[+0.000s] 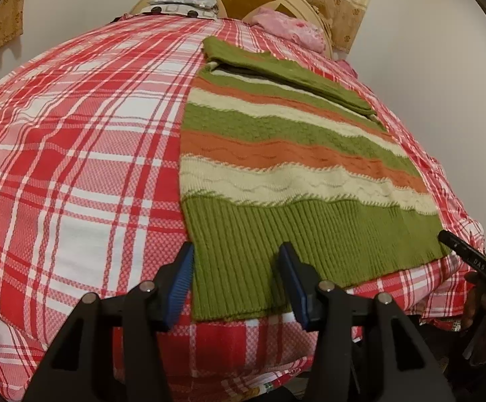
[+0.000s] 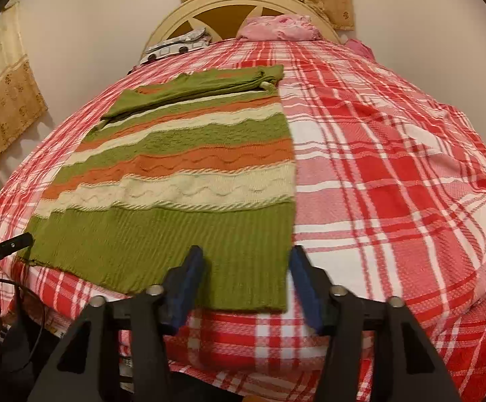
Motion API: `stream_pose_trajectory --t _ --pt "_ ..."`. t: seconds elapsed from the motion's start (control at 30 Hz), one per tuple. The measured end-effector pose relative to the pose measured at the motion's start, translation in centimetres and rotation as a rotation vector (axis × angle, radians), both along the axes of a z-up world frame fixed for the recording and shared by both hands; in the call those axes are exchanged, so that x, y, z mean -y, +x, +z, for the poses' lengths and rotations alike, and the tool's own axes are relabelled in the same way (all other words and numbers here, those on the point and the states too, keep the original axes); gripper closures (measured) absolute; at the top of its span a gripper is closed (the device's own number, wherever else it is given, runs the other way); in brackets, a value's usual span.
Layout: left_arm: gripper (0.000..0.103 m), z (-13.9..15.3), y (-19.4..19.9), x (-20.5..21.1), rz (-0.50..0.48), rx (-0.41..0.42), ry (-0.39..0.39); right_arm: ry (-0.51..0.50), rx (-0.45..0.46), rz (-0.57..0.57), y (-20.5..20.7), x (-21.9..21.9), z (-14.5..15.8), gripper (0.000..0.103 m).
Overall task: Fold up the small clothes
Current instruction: 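Grasp the ribbed hem with the left gripper while the right gripper grasps it too, then lift the hem with both grippers and fold it toward the collar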
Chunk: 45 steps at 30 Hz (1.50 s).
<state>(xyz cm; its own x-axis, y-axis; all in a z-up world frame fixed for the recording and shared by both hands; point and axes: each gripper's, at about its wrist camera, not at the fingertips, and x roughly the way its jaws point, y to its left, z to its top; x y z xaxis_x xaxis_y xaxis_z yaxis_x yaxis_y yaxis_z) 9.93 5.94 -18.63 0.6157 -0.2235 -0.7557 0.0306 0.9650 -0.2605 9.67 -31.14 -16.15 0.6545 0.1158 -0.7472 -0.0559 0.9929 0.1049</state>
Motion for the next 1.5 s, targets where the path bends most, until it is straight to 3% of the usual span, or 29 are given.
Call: stream_pose_trajectory --t 0.17,0.27,0.3,0.33,0.37,0.4,0.5,0.63,0.87,1.07,1.5 --pt "0.034 -0.3 0.4 -0.3 0.001 0.007 -0.069 0.041 -0.004 0.000 0.5 0.3 0.1 0.061" --pt "0.038 -0.4 0.4 -0.1 -0.016 0.016 -0.056 0.031 0.002 0.021 0.7 -0.3 -0.1 0.062" --pt "0.041 -0.3 0.3 0.1 -0.020 0.020 -0.034 0.020 0.004 0.025 0.8 -0.5 -0.2 0.071" --pt "0.057 -0.3 0.2 0.2 -0.023 0.020 -0.016 0.011 0.004 0.028 0.8 -0.5 -0.2 0.084" --pt "0.086 -0.3 0.2 0.1 -0.027 0.024 -0.009 0.039 -0.003 0.035 0.9 -0.4 -0.2 0.086" --pt "0.093 -0.3 0.3 -0.2 -0.041 0.020 -0.031 0.080 -0.013 0.042 1.0 -0.1 -0.2 0.091" --pt "0.093 0.2 0.1 -1.5 -0.040 0.037 -0.099 0.213 0.000 0.061 0.7 1.1 0.4 0.093" --pt "0.093 2.0 -0.3 -2.4 -0.039 0.130 -0.149 0.323 0.087 0.046 0.4 2.7 2.4 0.094" --pt "0.094 3.8 1.9 -2.9 -0.059 0.166 -0.194 0.288 0.188 0.060 1.7 1.8 5.5 0.094" --pt "0.094 6.3 4.2 -2.7 -0.086 0.235 -0.183 0.243 0.265 0.078 3.3 1.1 8.4 0.095" --pt "0.094 10.3 11.3 -2.5 -0.082 0.335 -0.168 0.231 0.314 0.061 10.1 0.7 12.0 0.095"
